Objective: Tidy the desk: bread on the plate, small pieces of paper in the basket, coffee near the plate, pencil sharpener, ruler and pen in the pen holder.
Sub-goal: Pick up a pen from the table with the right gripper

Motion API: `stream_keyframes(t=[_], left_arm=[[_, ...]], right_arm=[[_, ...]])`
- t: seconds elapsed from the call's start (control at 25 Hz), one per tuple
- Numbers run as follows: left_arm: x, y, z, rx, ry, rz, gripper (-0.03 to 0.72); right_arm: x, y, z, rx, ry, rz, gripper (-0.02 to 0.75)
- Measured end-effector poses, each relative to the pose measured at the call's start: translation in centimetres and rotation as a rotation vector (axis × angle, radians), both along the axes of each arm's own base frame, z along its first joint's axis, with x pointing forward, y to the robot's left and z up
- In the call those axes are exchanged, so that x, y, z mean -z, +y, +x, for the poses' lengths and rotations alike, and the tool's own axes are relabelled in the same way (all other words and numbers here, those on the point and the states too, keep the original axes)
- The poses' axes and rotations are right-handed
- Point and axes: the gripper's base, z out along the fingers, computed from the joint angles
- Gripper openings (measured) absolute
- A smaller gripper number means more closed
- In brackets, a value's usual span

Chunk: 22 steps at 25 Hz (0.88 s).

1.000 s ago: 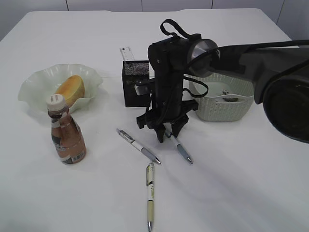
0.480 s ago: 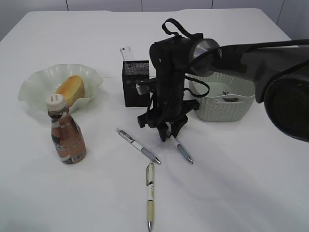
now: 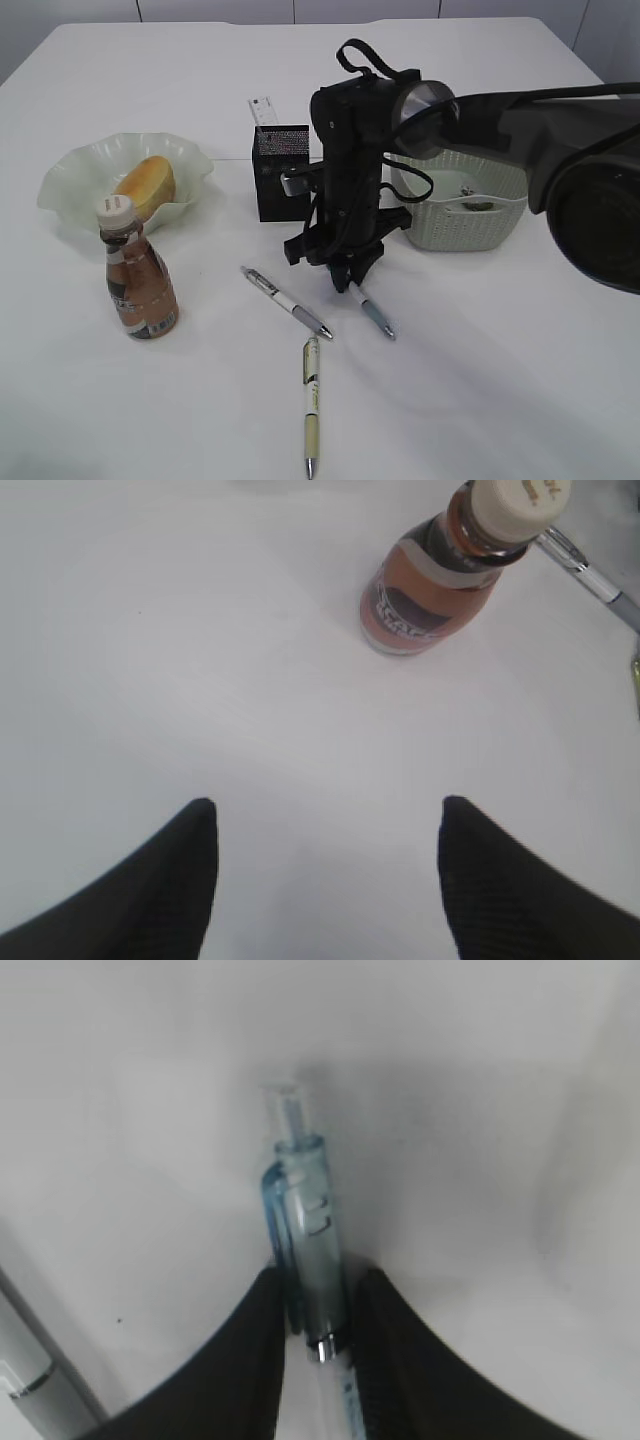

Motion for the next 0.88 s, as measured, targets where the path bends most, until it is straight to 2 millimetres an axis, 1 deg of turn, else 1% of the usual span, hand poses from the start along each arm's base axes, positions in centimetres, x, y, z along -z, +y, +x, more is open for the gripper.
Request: stream_keyframes(t=[0.24,0.36,0.44,0.68,0.76,0.88], left_arm=[[0.0,0.0,0.0,0.000,-0.003,0.000,0.505],[0.0,0.0,0.0,-0.001,-0.004,0.000,0.505],[0.0,0.0,0.0,-0.001,-0.005,0.000,0.505],[0.0,0.0,0.0,-0.001,-0.005,0.000,0.505],[0.0,0.0,0.1,-0.001,-0.006,-0.001,0.505],[0.0,0.0,0.1,-0.001,-0.008,-0.001,0.505]], right_arm=[[-0.1,0.2,0.2,0.000,-0.007,0.011,0.128],[-0.7,0.4,0.6,-0.002,-0.031,0.023,0.092],[-1.3,0.6,1.0,-0.002,-0.055,0.035,0.088],[-5.3,1.3,2.4,0.000,-0.182,0.114,0.087],[-7.0,1.2,2.7,0.005,-0.224,0.146,0.087],[-9.9,0.4,3.3,0.023,-0.288,0.190,0.087]])
